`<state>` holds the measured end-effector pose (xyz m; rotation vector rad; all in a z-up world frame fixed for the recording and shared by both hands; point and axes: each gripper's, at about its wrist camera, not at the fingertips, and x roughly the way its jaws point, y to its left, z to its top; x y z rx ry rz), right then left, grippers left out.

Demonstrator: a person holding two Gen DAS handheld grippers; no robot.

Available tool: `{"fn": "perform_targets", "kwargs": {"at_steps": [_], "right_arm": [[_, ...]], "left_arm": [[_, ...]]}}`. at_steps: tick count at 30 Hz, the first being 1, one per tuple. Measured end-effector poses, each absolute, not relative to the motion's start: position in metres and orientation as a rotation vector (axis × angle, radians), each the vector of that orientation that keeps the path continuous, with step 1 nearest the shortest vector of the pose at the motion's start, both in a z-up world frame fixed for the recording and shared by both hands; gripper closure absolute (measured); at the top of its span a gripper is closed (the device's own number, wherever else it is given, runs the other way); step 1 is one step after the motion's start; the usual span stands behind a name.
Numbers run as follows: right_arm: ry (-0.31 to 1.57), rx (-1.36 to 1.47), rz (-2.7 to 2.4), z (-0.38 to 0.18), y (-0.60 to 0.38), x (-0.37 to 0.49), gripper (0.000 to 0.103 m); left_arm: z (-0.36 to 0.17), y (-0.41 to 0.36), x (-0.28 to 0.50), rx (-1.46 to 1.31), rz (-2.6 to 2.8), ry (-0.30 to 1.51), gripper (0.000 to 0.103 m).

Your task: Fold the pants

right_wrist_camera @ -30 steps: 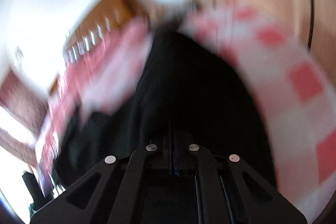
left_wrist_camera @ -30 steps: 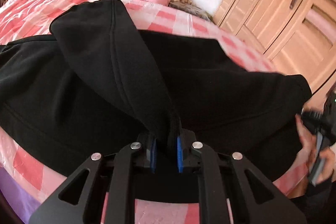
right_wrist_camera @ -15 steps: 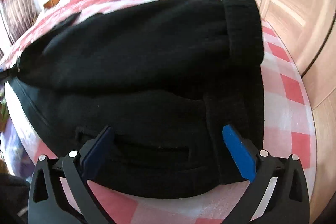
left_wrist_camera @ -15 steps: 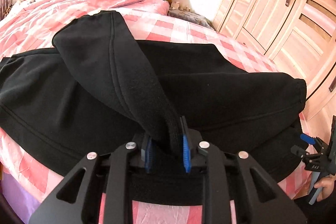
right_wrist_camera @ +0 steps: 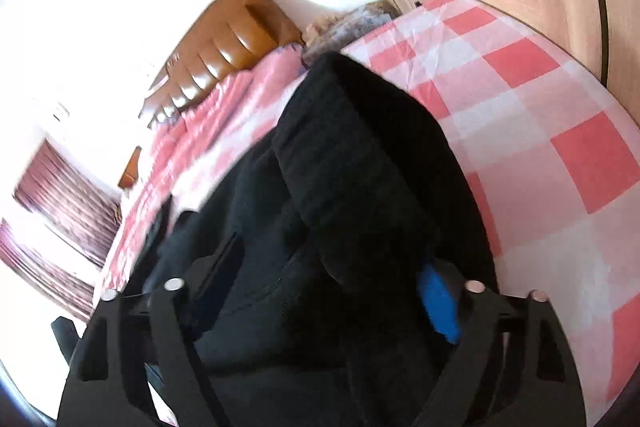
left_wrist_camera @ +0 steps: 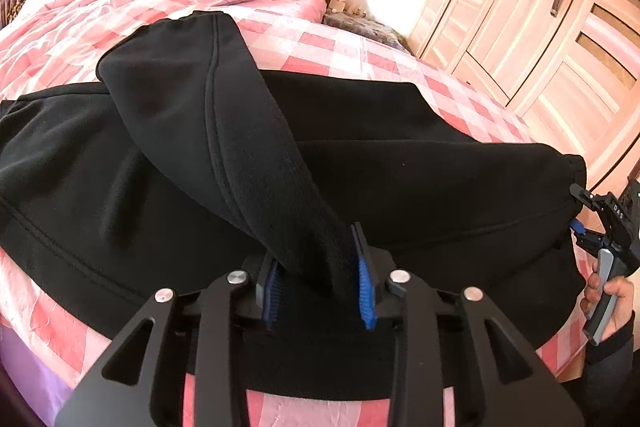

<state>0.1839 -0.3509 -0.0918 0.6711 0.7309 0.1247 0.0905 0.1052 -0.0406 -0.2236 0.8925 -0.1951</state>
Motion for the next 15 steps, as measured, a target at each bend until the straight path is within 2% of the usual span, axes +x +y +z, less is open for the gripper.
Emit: {"fn": "perform_targets", "kwargs": {"at_steps": [1,4,12,15], "right_arm": [[0.726,0.669,0.123,-0.095,-0.357,0.175,0.057],[0.692,0.628,0.116,-0.093,-0.359,0.152,0.071],[0.551,0.498,0.129,-0.020,-0.337,0.069,0.078],[0.568,0.482,0.124,-0.015,-0.336,0.042,0.078]], "left_arm": [[-0.041,0.105,0.091,-0.227,-0.197,0.891,0.074],[-0.038,0.102,0.092,-0.219,-0.208,0.873,0.085],[0.007,0.115,0.075,-0.242,-0.210,0.734,0.089],[0.016,0.118,0.063,-0.208,-0.222,0.730,0.089]]}}
